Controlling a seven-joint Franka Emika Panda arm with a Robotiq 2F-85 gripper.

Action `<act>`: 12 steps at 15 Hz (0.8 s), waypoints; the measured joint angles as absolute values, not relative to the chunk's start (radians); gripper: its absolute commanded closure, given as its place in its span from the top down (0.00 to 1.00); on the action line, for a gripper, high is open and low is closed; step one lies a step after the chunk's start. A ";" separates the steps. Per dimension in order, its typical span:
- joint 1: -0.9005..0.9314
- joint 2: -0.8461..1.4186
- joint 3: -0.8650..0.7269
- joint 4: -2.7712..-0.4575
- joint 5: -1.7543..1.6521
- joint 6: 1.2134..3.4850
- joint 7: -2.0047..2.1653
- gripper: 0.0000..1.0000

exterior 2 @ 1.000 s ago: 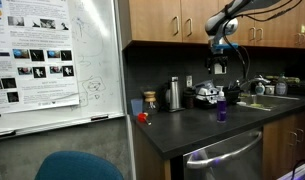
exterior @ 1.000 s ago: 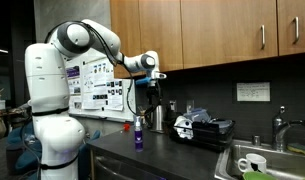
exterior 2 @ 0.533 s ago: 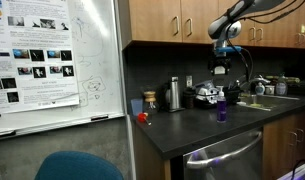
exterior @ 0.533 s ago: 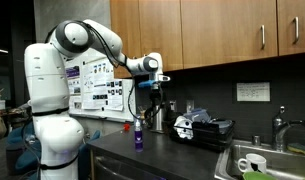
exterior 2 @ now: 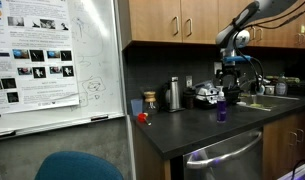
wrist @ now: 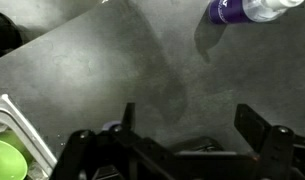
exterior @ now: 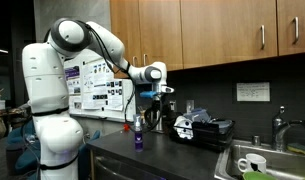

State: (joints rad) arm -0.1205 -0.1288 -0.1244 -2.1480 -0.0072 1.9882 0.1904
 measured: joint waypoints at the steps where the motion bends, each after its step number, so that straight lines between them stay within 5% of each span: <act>1: -0.123 -0.131 -0.128 -2.167 -0.003 2.003 0.191 1.00; 12: -0.124 -0.141 -0.130 -2.193 0.003 2.020 0.193 1.00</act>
